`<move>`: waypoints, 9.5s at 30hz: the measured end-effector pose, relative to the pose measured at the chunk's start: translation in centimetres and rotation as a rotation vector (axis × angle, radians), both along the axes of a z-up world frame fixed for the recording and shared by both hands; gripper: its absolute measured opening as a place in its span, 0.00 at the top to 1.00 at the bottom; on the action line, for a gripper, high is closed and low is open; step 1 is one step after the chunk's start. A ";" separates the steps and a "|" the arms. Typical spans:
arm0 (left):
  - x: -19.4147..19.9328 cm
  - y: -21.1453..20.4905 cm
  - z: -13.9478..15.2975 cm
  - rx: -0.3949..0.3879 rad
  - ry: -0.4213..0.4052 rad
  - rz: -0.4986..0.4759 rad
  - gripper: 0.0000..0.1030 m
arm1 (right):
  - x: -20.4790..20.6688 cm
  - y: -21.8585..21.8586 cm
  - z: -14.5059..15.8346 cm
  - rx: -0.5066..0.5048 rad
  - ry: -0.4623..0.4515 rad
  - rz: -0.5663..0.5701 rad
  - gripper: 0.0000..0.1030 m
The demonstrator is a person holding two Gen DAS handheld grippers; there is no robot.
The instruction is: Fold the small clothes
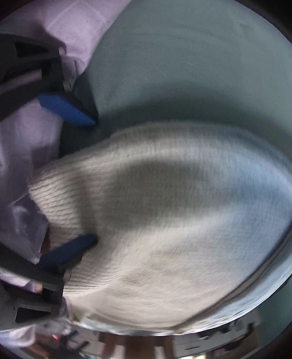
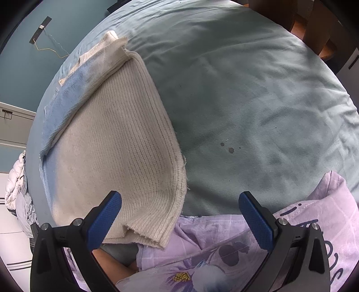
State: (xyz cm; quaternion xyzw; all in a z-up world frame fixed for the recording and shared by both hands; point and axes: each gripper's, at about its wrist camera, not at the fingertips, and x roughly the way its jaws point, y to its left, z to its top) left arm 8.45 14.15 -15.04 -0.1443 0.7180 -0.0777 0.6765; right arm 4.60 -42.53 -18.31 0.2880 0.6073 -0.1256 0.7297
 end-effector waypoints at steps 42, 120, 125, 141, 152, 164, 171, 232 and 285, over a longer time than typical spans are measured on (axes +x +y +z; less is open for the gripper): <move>-1.5 5.3 12.7 -0.367 -0.454 0.204 0.92 | 0.9 5.3 2.6 0.257 -0.333 0.140 0.93; 34.9 0.5 1.9 -0.255 -0.344 0.450 0.93 | 36.3 -3.5 -9.4 0.300 -0.158 -0.143 0.94; 35.3 0.4 3.1 -0.259 -0.278 0.317 0.88 | 35.6 -4.9 -8.5 0.384 -0.188 -0.065 0.91; 31.1 0.5 11.6 0.029 -0.522 0.235 0.00 | 30.3 -8.2 -0.8 0.151 -0.353 -0.137 0.05; 23.5 -6.8 2.2 0.104 -0.423 -0.065 0.00 | 30.8 -3.4 -7.5 -0.109 -0.058 0.213 0.73; 19.5 -9.2 2.9 0.386 -0.635 -0.182 0.00 | 25.1 -1.9 -7.0 -0.496 -0.148 0.143 0.90; 20.0 -6.1 3.0 0.275 -0.526 -0.127 0.01 | 23.4 -4.7 -5.1 -0.505 -0.173 -0.003 0.22; 0.9 -22.7 3.9 0.232 -0.602 -0.566 0.00 | 10.7 11.7 -4.7 -0.326 -0.047 0.331 0.12; 1.3 -0.3 9.3 0.180 -0.417 0.022 0.00 | 1.4 3.8 6.4 0.115 -0.256 -0.023 0.01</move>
